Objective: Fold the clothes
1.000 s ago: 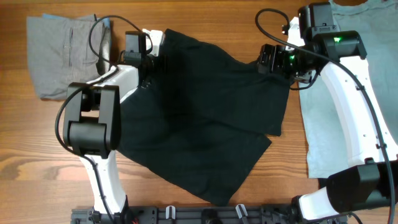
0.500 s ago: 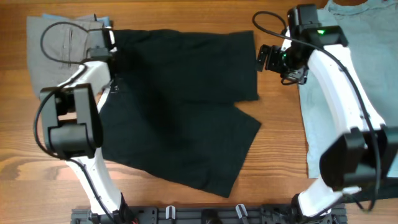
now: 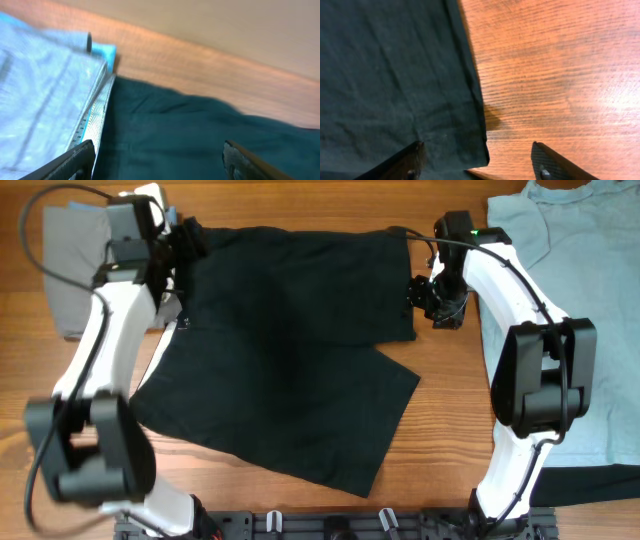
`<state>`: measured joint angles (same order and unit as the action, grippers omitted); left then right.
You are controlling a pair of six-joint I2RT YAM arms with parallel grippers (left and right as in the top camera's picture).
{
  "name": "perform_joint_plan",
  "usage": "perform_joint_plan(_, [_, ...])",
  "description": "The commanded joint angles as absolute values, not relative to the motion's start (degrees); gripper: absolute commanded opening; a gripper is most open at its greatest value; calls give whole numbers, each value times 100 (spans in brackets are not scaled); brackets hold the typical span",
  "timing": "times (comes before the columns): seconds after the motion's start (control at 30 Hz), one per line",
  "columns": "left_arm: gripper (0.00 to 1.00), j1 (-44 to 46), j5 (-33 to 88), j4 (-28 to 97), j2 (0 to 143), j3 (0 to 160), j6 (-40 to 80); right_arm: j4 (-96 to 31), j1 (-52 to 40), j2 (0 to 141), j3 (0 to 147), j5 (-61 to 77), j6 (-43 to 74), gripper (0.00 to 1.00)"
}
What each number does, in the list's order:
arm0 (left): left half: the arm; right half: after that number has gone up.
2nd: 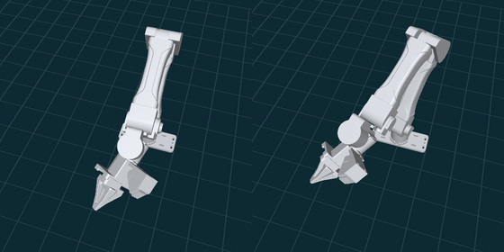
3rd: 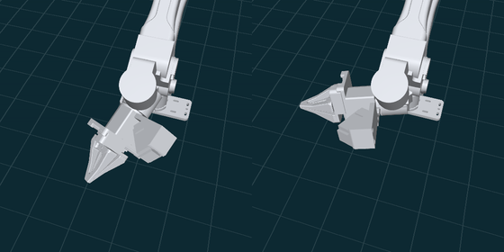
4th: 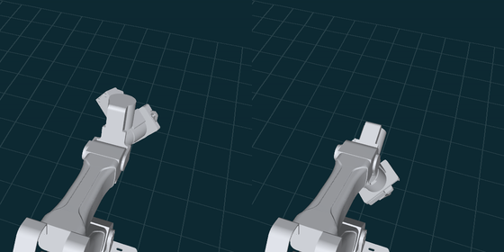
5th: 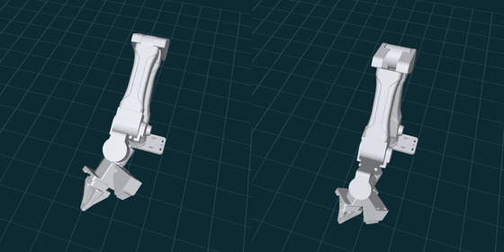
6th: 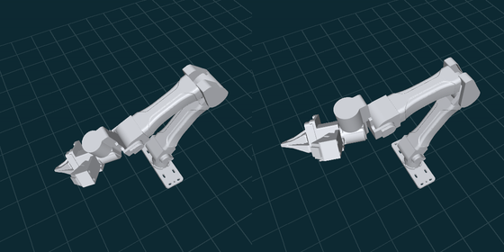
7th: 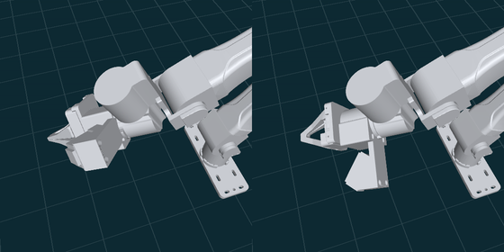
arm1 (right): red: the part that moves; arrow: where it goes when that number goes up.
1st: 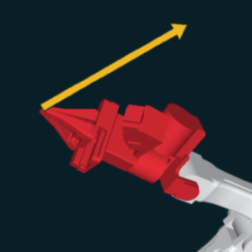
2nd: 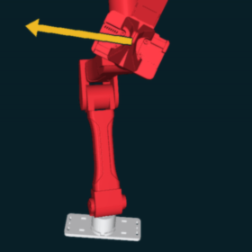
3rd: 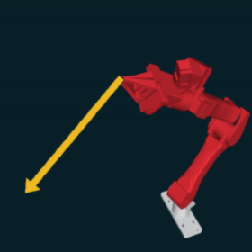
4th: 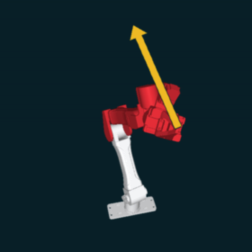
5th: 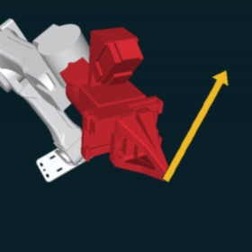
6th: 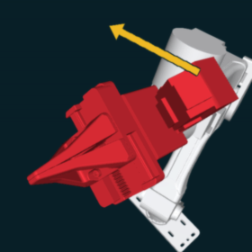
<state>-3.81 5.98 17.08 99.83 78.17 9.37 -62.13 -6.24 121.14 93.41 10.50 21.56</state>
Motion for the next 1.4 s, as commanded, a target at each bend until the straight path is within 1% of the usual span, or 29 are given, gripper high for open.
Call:
perform_joint_plan(0.0, [85, -397, 792, 2399, 9102, 7797, 947, -6145, -692, 12363, 9185, 1192, 2550, 75])
perform_joint_plan(0.03, [85, -397, 792, 2532, 8978, 7797, 947, -6040, -709, 12387, 9087, 1264, 2545, 75])
perform_joint_plan(0.07, [85, -397, 790, 2753, 8770, 7797, 947, -5911, -731, 12392, 8965, 1376, 2526, 70])
perform_joint_plan(0.13, [86, -397, 790, 3017, 8510, 7797, 945, -5673, -784, 12396, 8731, 1568, 2392, 58])
perform_joint_plan(0.17, [87, -397, 790, 3124, 8403, 7797, 943, -5601, -810, 12396, 8630, 1557, 2397, 50])
perform_joint_plan(0.2, [87, -397, 790, 3291, 8252, 7797, 943, -5527, -823, 12396, 8541, 1490, 2408, 36])
perform_joint_plan(0.27, [89, -397, 788, 3570, 8016, 7797, 939, -5439, -812, 12396, 8458, 1247, 2477, 16])
perform_joint_plan(0.33, [89, -397, 790, 3795, 7865, 7797, 926, -5363, -744, 12392, 8464, 755, 2707, 5])
perform_joint_plan(0.4, [89, -397, 790, 4007, 7760, 7797, 926, -5234, -589, 12387, 8499, 248, 2740, 4])
perform_joint_plan(0.47, [89, -397, 790, 4191, 7712, 7797, 926, -5109, -388, 12387, 8512, -167, 2749, 4])
perform_joint_plan(0.53, [90, -397, 790, 4416, 7701, 7797, 926, -4943, -86, 12387, 8512, -303, 2731, 6])
perform_joint_plan(0.57, [90, -397, 790, 4558, 7701, 7797, 926, -4853, 51, 12387, 8512, -242, 2626, 15])
perform_joint_plan(0.6, [90, -397, 790, 4659, 7701, 7797, 926, -4755, 176, 12385, 8517, -75, 2322, 32])
perform_joint_plan(0.63, [91, -397, 788, 4744, 7701, 7797, 923, -4692, 285, 12385, 8530, 161, 1964, 45])
perform_joint_plan(0.67, [93, -397, 788, 4803, 7701, 7797, 926, -4711, 375, 12383, 8567, 384, 1719, 50])
perform_joint_plan(0.7, [94, -397, 788, 4847, 7701, 7797, 926, -4786, 454, 12370, 8619, 569, 1619, 53])
perform_joint_plan(0.8, [95, -397, 790, 4910, 7701, 7797, 926, -4980, 604, 12154, 8680, 956, 1487, 56])
perform_joint_plan(0.93, [95, -399, 775, 5137, 7675, 7797, 919, -5212, 611, 11555, 8678, 1566, 1192, 56])
perform_joint_plan(1.1, [97, -399, 161, 5496, 7671, 7797, 899, -5655, 421, 10704, 8678, 1702, 1205, 58])
perform_joint_plan(1.2, [96, -403, -209, 5850, 7690, 7795, 902, -6077, 226, 10431, 8676, 1682, 1203, 64])
perform_joint_plan(1.3, [93, -403, -340, 6252, 7797, 7780, 899, -6563, 49, 10405, 8630, 1625, 1225, 68])
perform_joint_plan(1.37, [92, -403, -333, 6471, 7935, 7741, 902, -6624, -45, 10407, 8401, 1581, 1367, 71])
